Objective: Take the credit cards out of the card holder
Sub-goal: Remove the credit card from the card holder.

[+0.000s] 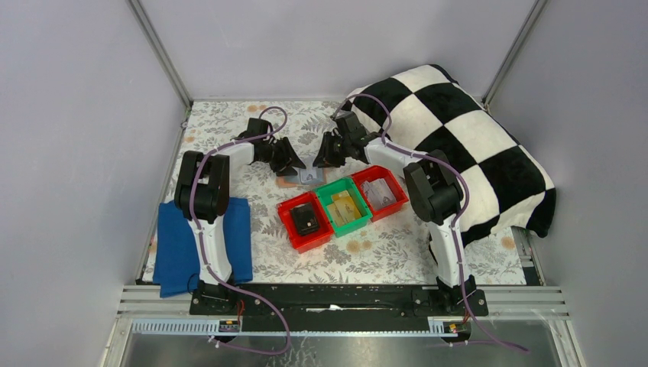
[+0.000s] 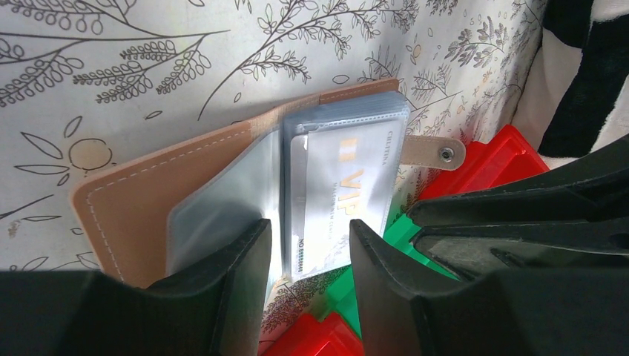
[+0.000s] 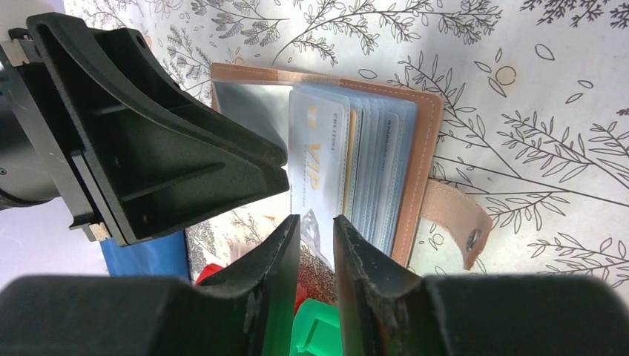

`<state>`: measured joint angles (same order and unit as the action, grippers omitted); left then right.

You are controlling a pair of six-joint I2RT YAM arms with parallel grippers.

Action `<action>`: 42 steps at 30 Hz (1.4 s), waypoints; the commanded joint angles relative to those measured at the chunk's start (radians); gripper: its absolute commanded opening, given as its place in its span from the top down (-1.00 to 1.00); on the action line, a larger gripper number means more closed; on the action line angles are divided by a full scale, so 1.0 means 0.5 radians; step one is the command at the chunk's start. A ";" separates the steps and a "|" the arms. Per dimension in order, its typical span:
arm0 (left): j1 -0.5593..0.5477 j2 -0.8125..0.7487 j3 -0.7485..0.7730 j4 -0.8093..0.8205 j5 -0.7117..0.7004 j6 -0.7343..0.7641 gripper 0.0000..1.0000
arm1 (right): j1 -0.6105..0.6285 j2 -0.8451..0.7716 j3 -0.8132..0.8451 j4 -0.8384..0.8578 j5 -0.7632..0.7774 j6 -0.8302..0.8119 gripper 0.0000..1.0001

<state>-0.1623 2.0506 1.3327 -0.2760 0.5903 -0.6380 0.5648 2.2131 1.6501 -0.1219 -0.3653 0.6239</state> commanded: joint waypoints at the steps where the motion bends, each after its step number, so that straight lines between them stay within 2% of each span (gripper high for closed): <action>1: 0.012 -0.062 -0.012 0.060 0.017 0.000 0.06 | 0.021 -0.026 0.108 -0.005 -0.016 -0.004 0.39; 21: 0.014 -0.058 -0.015 0.062 0.024 0.003 0.07 | 0.027 0.112 0.119 0.008 -0.087 0.012 0.40; 42: 0.015 -0.075 -0.030 0.061 0.024 0.000 0.07 | 0.050 -0.173 -0.131 0.225 0.087 0.026 0.39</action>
<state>-0.1616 2.0506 1.3254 -0.2707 0.5945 -0.6403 0.5709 2.2009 1.5944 -0.0441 -0.3508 0.6369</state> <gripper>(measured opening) 0.466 0.303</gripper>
